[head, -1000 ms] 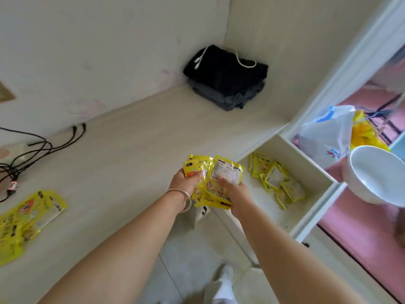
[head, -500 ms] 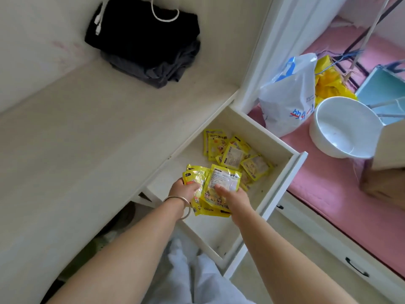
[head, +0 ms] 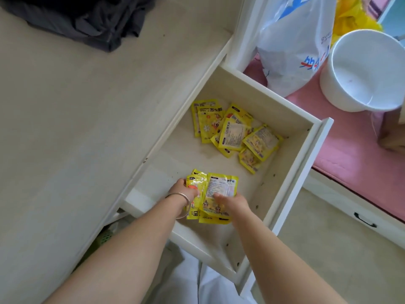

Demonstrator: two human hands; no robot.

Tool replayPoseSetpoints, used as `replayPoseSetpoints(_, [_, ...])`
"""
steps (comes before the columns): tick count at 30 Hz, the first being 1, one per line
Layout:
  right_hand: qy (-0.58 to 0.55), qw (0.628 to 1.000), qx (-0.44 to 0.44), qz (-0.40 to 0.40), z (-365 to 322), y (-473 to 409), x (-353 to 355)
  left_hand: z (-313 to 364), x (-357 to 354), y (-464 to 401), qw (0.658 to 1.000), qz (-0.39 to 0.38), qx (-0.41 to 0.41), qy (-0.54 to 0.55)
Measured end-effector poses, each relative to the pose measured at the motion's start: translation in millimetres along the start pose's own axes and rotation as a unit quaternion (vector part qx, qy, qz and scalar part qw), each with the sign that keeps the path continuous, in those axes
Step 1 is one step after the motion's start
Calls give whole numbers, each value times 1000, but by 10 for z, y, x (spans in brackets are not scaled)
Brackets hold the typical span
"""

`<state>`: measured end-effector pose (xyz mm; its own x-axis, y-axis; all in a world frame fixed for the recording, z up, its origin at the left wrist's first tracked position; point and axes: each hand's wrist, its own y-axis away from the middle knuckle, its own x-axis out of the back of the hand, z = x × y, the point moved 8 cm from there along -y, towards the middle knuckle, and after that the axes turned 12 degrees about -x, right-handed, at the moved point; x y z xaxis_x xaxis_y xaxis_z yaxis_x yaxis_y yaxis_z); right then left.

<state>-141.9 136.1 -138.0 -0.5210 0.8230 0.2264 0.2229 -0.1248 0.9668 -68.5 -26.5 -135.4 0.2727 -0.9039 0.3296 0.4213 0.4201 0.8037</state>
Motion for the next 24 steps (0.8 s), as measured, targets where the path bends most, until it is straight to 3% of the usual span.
replayPoseSetpoints(7, [8, 999, -27, 26, 126, -164, -14, -15, -31, -147, 988, -1, -18, -151])
replayPoseSetpoints(16, [98, 986, -11, 137, 137, 89, 75, 94, 186, 41, 978, 43, -38, -199])
replayPoseSetpoints(19, [155, 975, 35, 159, -17, 356, 70, 202, 259, 204, 983, 40, -66, -164])
replayPoseSetpoints(24, [189, 950, 187, 166, -347, 936, -128, 407, 423, 596, 989, 41, -126, -61])
